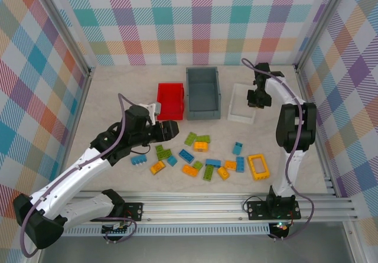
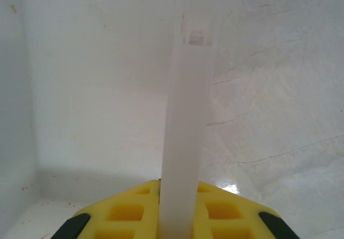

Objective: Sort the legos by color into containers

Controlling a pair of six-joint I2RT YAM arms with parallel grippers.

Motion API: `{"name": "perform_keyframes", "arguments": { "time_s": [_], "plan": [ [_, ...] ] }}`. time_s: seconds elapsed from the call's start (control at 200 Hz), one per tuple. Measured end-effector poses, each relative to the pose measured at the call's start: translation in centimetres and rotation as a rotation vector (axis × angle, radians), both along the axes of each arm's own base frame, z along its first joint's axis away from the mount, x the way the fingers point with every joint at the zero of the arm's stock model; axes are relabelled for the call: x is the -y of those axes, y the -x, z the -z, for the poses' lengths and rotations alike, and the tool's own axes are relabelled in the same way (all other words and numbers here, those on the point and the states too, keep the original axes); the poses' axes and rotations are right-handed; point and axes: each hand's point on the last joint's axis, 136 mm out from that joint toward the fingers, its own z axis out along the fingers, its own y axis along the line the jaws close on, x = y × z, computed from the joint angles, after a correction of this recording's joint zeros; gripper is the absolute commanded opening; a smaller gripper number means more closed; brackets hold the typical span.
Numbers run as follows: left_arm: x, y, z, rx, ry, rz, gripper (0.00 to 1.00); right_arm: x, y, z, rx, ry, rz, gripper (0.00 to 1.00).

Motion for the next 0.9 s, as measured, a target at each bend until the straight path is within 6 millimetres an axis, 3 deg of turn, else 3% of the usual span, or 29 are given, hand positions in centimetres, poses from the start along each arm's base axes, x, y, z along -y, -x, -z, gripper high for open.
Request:
{"name": "perform_keyframes", "arguments": {
  "time_s": [0.315,0.595,0.775,0.9],
  "plan": [
    [2.2,0.7,1.4,-0.013,-0.038,0.04,0.59,-0.2,-1.3,-0.9,0.046,0.065,-0.112,0.3],
    [3.9,1.4,2.8,-0.029,-0.08,0.069,0.59,-1.1,-2.7,-1.9,0.093,0.077,-0.143,0.35],
    [4.7,1.9,2.2,-0.006,-0.087,0.082,0.59,-1.3,-2.8,-2.2,0.114,0.063,-0.128,0.43],
    [5.3,2.7,2.4,0.005,-0.1,0.099,0.58,-1.3,-1.9,-4.8,0.165,0.031,-0.068,0.47]
  ]
}}
